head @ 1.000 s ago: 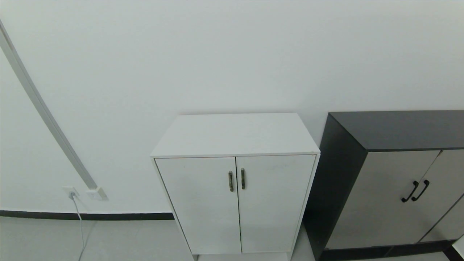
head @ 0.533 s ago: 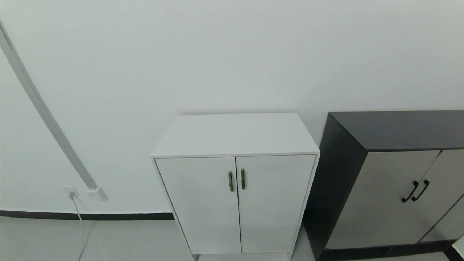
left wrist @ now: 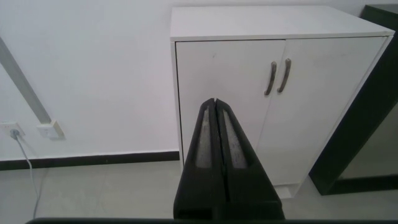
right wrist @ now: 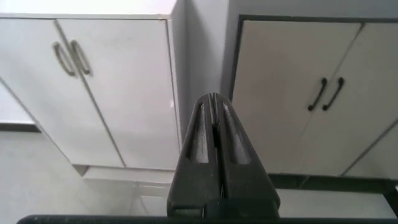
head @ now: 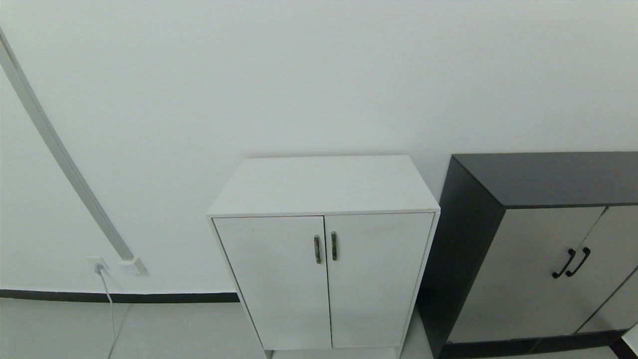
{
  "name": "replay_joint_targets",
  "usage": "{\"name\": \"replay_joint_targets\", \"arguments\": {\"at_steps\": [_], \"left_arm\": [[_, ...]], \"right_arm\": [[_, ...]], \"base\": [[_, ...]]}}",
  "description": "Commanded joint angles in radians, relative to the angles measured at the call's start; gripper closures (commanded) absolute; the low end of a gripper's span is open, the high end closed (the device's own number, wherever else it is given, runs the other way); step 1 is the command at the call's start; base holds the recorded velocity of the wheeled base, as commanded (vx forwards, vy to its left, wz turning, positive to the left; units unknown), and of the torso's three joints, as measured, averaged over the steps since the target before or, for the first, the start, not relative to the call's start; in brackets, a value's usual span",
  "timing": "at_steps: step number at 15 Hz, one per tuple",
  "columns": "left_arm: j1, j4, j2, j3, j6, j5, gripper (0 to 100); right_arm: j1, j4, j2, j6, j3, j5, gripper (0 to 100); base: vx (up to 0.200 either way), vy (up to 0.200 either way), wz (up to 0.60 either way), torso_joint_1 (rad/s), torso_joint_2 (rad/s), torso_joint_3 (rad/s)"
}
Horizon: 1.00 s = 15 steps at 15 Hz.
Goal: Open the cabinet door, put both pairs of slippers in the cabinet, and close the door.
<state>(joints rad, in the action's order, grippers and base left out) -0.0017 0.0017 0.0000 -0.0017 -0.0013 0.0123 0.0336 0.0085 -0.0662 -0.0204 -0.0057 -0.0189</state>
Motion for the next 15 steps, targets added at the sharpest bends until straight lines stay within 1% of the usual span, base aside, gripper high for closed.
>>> {"name": "replay_joint_targets", "arguments": {"at_steps": [1, 9, 15], "left_arm": [[0.000, 0.000, 0.000, 0.000, 0.000, 0.000, 100], [0.000, 0.000, 0.002, 0.000, 0.001, 0.000, 100], [0.000, 0.000, 0.002, 0.000, 0.001, 0.000, 100]], "right_arm": [[-0.031, -0.002, 0.062, -0.004, 0.004, 0.002, 100], [-0.031, -0.004, 0.063, 0.037, 0.003, -0.009, 100], [-0.031, -0.004, 0.063, 0.050, 0.004, 0.017, 100]], "base": [[0.000, 0.000, 0.00, 0.000, 0.00, 0.000], [0.000, 0.000, 0.00, 0.000, 0.00, 0.000], [0.000, 0.000, 0.00, 0.000, 0.00, 0.000]]}}
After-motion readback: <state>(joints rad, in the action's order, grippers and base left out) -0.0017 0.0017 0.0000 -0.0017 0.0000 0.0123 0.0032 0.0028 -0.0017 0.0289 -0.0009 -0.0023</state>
